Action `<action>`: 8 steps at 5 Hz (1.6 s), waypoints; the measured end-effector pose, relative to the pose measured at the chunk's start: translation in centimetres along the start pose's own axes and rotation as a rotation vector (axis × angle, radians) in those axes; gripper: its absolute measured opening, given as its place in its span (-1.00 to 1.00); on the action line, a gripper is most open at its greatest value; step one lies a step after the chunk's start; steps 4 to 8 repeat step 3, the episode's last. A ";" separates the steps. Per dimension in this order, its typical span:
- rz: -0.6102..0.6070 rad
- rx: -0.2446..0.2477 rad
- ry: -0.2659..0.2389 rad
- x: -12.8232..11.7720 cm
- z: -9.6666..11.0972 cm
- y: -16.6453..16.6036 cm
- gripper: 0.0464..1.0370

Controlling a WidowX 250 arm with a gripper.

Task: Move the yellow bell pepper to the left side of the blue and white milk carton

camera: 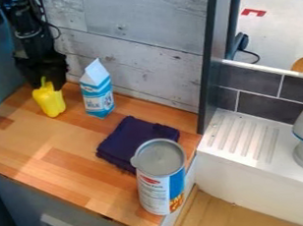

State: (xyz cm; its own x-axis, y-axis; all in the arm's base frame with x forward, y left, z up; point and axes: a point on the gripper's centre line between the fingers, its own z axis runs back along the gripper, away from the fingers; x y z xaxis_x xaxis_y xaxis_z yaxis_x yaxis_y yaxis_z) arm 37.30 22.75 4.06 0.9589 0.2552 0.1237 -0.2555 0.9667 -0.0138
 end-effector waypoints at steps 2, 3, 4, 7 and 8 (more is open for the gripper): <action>0.021 -0.020 -0.018 0.0 2.6 -0.4 0.93; 0.039 -0.022 -0.028 -0.2 6.9 -0.8 0.93; 0.039 -0.022 -0.028 -0.2 6.9 -0.8 0.93; 0.039 -0.022 -0.028 -0.2 6.9 -0.8 0.93; 0.039 -0.022 -0.028 -0.2 6.9 -0.8 0.93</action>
